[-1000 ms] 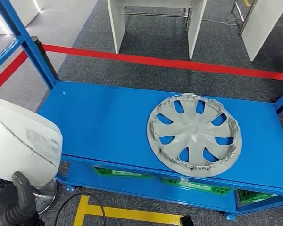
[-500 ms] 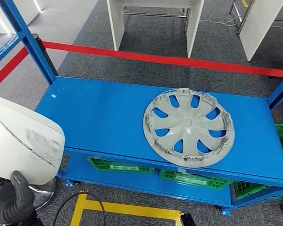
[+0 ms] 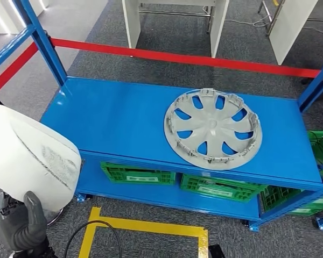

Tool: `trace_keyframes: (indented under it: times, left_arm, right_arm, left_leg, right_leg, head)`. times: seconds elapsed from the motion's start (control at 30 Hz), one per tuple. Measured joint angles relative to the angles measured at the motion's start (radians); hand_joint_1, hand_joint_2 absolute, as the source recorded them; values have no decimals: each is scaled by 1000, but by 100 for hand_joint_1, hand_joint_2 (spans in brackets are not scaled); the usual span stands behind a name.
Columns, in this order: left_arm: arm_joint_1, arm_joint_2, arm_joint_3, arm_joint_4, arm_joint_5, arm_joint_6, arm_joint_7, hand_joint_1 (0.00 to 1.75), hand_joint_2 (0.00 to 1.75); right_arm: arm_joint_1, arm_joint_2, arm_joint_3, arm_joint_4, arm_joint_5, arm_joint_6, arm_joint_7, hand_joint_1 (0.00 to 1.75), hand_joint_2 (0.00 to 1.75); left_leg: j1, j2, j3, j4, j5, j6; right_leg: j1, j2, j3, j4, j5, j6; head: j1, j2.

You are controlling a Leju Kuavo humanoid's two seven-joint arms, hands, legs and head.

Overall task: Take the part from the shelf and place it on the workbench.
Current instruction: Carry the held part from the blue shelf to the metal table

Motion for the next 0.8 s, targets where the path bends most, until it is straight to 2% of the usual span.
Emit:
trace_keyframes:
  times: [0.07, 0.1, 0.13, 0.17, 0.23, 0.27, 0.3, 0.33, 0.37, 0.43, 0.47, 0.5, 0.57, 0.6, 0.63, 0.67, 0.73, 0.77, 0.8]
  left_arm:
    - [-3, -1, -1, 5, 0, 3, 2, 175, 175]
    - [-4, -1, -2, 7, 0, 4, 3, 175, 175]
    - [-4, -1, -2, 10, 0, 5, 4, 175, 175]
    - [-5, 0, -2, 12, 0, 5, 5, 175, 175]
    - [-6, 0, -2, 17, 0, 5, 8, 175, 175]
    - [-6, 0, -2, 20, 1, 5, 11, 175, 175]
    - [-7, 0, -2, 23, 1, 5, 12, 175, 175]
    - [-7, 0, -2, 26, 1, 5, 14, 175, 175]
    - [-9, 0, -2, 28, 2, 5, 14, 175, 175]
    - [-14, 1, -4, 30, 3, 4, 14, 175, 175]
    - [-17, 1, -5, 31, 4, 4, 15, 175, 175]
    - [-20, 1, -6, 32, 5, 4, 15, 175, 175]
    - [-23, 1, -8, 35, 8, 3, 15, 175, 175]
    - [-25, 1, -8, 37, 9, 3, 15, 175, 175]
    - [-27, 0, -9, 39, 10, 3, 16, 175, 175]
    - [-29, 0, -11, 41, 10, 3, 16, 175, 175]
    - [-31, -1, -13, 45, 10, 3, 16, 175, 175]
    - [-31, -1, -13, 47, 10, 3, 16, 175, 175]
    - [-31, -1, -14, 49, 10, 3, 16, 175, 175]
  right_arm:
    - [1, 0, -5, 0, -3, 3, 5, 0, 0]
    - [2, 0, -7, 0, -3, 5, 7, 0, 0]
    - [2, 0, -9, 0, -3, 7, 9, 0, 0]
    - [2, 0, -11, 0, -3, 9, 10, 0, 0]
    - [1, -1, -14, 0, 0, 12, 14, 0, 0]
    - [2, -2, -15, 0, 1, 13, 16, 0, 0]
    - [2, -2, -15, 0, 3, 14, 18, 0, 0]
    - [2, -3, -16, 0, 4, 15, 20, 0, 0]
    - [1, -3, -16, 0, 5, 15, 21, 0, 0]
    - [1, -3, -16, 0, 7, 18, 25, 0, 0]
    - [1, -3, -16, 0, 9, 20, 29, 0, 0]
    - [1, -3, -16, 0, 10, 22, 33, 0, 0]
    - [2, -3, -16, 0, 12, 25, 41, 0, 0]
    - [2, -4, -16, 0, 13, 26, 43, 0, 0]
    - [3, -4, -16, 0, 14, 27, 46, 0, 0]
    - [3, -5, -16, 0, 15, 27, 47, 0, 0]
    - [3, -7, -17, 0, 16, 28, 49, 0, 0]
    - [3, -8, -17, 0, 16, 29, 49, 0, 0]
    - [3, -9, -17, 0, 16, 29, 49, 0, 0]
  left_leg:
    - [1, -1, -4, 3, 9, -11]
    - [3, -2, -8, 10, -4, -17]
    - [4, -3, -17, 32, -34, -22]
    - [7, -4, -29, 76, -81, -28]
    - [10, -4, -57, 204, -176, -35]
    - [11, -4, -62, 258, -198, -37]
    - [12, -4, -55, 282, -196, -37]
    - [12, -4, -30, 268, -177, -36]
    - [12, -4, 12, 214, -148, -32]
    - [10, -5, 111, 59, -120, -22]
    - [7, -6, 144, 2, -118, -18]
    - [5, -6, 157, -27, -122, -14]
    - [2, -5, 149, -38, -110, -4]
    - [3, -3, 139, -42, -99, 5]
    - [5, -1, 128, -46, -86, 13]
    - [7, 1, 114, -50, -73, 20]
    - [4, 3, 82, -49, -48, 26]
    - [2, 3, 65, -47, -36, 27]
    - [0, 4, 47, -45, -23, 26]
  right_leg:
    - [0, -2, -9, -7, 5, -15]
    - [0, -4, -16, -7, 12, -25]
    - [-2, -6, -25, -8, 21, -34]
    - [-3, -9, -35, -8, 31, -42]
    - [-1, -11, -54, -7, 51, -47]
    - [-1, -12, -65, -5, 61, -47]
    - [0, -12, -76, -2, 71, -46]
    - [1, -13, -90, 1, 80, -46]
    - [1, -12, -102, 5, 87, -44]
    - [2, -11, -121, 12, 100, -38]
    - [3, -11, -127, 13, 107, -34]
    - [3, -11, -131, 13, 115, -27]
    - [0, -11, -138, 10, 129, -13]
    - [-1, -10, -144, 14, 123, -7]
    - [-1, -9, -155, 29, 98, -2]
    - [-1, -7, -169, 63, 57, 1]
    - [0, -5, -199, 177, -43, 5]
    - [0, -5, -206, 236, -68, 6]
    - [0, -5, -204, 275, -68, 7]
  head:
    - [1, 0]
    - [0, 0]
    - [-2, 0]
    - [-3, 0]
    - [-6, 0]
    - [-6, 0]
    - [-6, 0]
    - [-6, 0]
    - [-6, 0]
    - [-6, 0]
    - [-5, 0]
    - [-5, 0]
    - [-6, 0]
    - [-6, 0]
    - [-5, 0]
    - [-3, 0]
    - [1, 0]
    - [2, 0]
    - [2, 0]
